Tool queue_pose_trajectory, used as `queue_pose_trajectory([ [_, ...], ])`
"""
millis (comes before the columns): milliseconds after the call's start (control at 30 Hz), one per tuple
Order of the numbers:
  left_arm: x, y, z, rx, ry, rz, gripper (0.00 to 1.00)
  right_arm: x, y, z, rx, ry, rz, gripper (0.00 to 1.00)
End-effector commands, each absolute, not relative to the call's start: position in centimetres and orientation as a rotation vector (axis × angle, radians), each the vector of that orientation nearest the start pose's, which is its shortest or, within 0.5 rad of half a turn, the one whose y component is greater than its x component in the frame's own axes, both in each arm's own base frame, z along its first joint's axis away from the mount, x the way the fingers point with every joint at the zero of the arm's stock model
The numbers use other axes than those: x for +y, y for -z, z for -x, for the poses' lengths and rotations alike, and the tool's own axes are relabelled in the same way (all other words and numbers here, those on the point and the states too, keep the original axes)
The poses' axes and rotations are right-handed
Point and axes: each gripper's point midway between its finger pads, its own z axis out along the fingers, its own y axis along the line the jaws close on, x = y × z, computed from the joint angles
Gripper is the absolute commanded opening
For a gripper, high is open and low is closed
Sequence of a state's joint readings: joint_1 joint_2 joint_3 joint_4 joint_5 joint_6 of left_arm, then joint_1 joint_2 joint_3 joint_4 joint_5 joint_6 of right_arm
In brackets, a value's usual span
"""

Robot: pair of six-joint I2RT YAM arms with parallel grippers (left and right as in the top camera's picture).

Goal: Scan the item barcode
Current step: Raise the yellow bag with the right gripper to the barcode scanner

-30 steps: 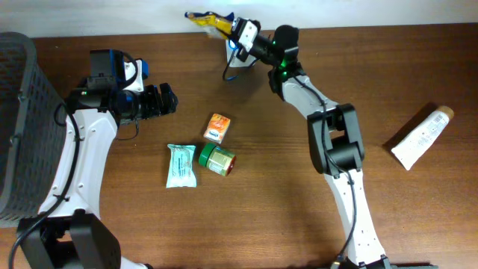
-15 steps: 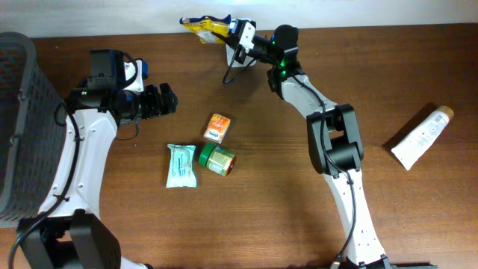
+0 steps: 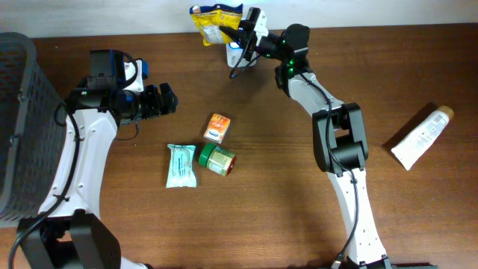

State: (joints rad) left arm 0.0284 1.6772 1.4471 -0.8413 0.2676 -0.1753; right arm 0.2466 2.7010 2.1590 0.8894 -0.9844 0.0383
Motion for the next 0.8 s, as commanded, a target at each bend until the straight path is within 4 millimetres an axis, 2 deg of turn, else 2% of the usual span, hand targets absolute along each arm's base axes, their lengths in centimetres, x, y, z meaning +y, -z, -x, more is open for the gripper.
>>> queue_pose_trajectory([
  [0, -3.2, -17.7, -41.6, 2.608, 0.389, 0.158, 0.99, 30.1, -32.8, -55.4, 0.845, -0.876, 1.088, 0.04],
  [200, -3.2, -17.7, -41.6, 2.608, 0.389, 0.158, 0.99, 29.6, -40.2, -49.6, 0.742, -0.935, 1.216, 0.04],
  [267, -3.2, -17.7, -41.6, 2.608, 0.389, 0.158, 0.99, 29.3, -41.6, -48.3, 0.743, -0.963, 1.242, 0.04],
  [333, -3.2, -17.7, -41.6, 2.608, 0.389, 0.158, 0.99, 29.1, -41.6, -48.2, 0.785, -0.997, 1.255, 0.04],
  [467, -3.2, -17.7, -41.6, 2.608, 0.389, 0.158, 0.99, 27.8, -38.6, -50.7, 1.022, -1.114, 1.195, 0.04],
  [533, -3.2, -17.7, -41.6, 2.608, 0.389, 0.158, 0.99, 25.7, -35.3, -53.7, 1.253, -1.144, 1.077, 0.04],
  [600, -3.2, -17.7, -41.6, 2.608, 0.389, 0.158, 0.99, 23.0, -31.4, -56.8, 1.467, -1.047, 0.948, 0.04],
  [633, -3.2, -17.7, -41.6, 2.608, 0.389, 0.158, 0.99, 21.8, -29.6, -57.6, 1.548, -0.991, 0.925, 0.04],
  [700, -3.2, -17.7, -41.6, 2.608, 0.389, 0.158, 0.99, 21.1, -27.0, -56.8, 1.631, -0.960, 0.970, 0.04],
  [767, -3.2, -17.7, -41.6, 2.608, 0.389, 0.158, 0.99, 21.4, -26.1, -55.3, 1.658, -0.949, 1.038, 0.04],
])
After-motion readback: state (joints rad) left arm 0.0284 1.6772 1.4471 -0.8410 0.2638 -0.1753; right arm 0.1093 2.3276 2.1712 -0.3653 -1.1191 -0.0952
